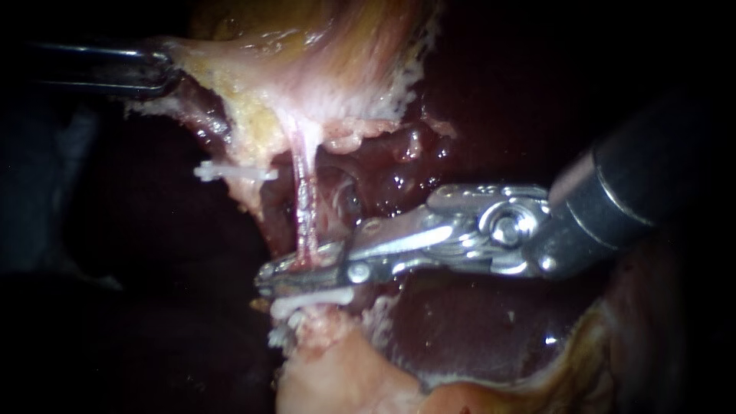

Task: Going back second clip right tube

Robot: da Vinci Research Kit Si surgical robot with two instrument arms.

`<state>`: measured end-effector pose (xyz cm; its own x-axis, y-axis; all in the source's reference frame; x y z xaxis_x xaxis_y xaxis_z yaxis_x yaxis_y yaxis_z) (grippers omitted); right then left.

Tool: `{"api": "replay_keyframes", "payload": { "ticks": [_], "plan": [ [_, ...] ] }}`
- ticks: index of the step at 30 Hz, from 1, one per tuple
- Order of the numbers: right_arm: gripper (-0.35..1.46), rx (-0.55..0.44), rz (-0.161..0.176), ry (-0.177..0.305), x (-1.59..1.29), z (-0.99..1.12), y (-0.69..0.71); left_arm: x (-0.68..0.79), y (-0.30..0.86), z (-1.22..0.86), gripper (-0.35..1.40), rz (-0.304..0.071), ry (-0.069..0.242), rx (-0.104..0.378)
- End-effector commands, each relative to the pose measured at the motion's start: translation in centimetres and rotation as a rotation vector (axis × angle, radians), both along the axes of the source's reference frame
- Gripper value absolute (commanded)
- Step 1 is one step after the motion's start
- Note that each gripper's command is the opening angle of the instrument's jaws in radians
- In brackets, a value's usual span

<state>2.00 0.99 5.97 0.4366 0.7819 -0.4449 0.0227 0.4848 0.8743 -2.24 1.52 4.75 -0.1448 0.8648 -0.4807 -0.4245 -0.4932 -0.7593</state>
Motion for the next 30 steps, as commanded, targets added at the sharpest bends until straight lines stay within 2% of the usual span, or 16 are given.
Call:
{"api": "replay_keyframes", "payload": {
  "ticks": [1, 8, 11, 13, 16, 18, 22, 26, 30],
  "plan": [
    [-0.35, 0.000, 0.000, 0.000, 0.00, 0.01, 0.00, 0.00, 0.00, 0.00, -0.35, 0.000, 0.000, 0.000],
    [-0.35, -0.002, -0.002, 0.007, -0.01, 0.05, -0.05, 0.00, 0.00, 0.00, -0.35, 0.000, 0.000, 0.000],
    [0.06, 0.000, 0.019, 0.044, 0.00, 0.12, -0.12, 0.00, 0.00, 0.00, -0.35, 0.000, 0.000, 0.000],
    [0.27, 0.000, 0.026, 0.060, 0.02, 0.16, -0.16, 0.00, 0.00, 0.00, -0.35, 0.000, 0.000, 0.000],
    [0.39, -0.005, 0.025, 0.063, 0.05, 0.21, -0.22, 0.00, 0.00, 0.00, -0.35, 0.000, 0.000, 0.000],
    [0.43, -0.033, 0.017, 0.075, 0.06, 0.24, -0.25, 0.00, 0.00, 0.00, -0.35, 0.000, 0.000, 0.000],
    [0.45, -0.099, 0.030, 0.085, 0.04, 0.31, -0.24, 0.00, 0.00, 0.00, -0.35, 0.000, 0.000, 0.000],
    [0.48, -0.175, 0.048, 0.061, 0.00, 0.38, -0.18, 0.00, 0.00, 0.00, -0.35, 0.000, 0.000, -0.001],
    [0.49, -0.226, 0.033, 0.037, -0.11, 0.43, -0.15, 0.00, -0.01, 0.01, -0.35, 0.000, 0.000, -0.001]
  ]
}}
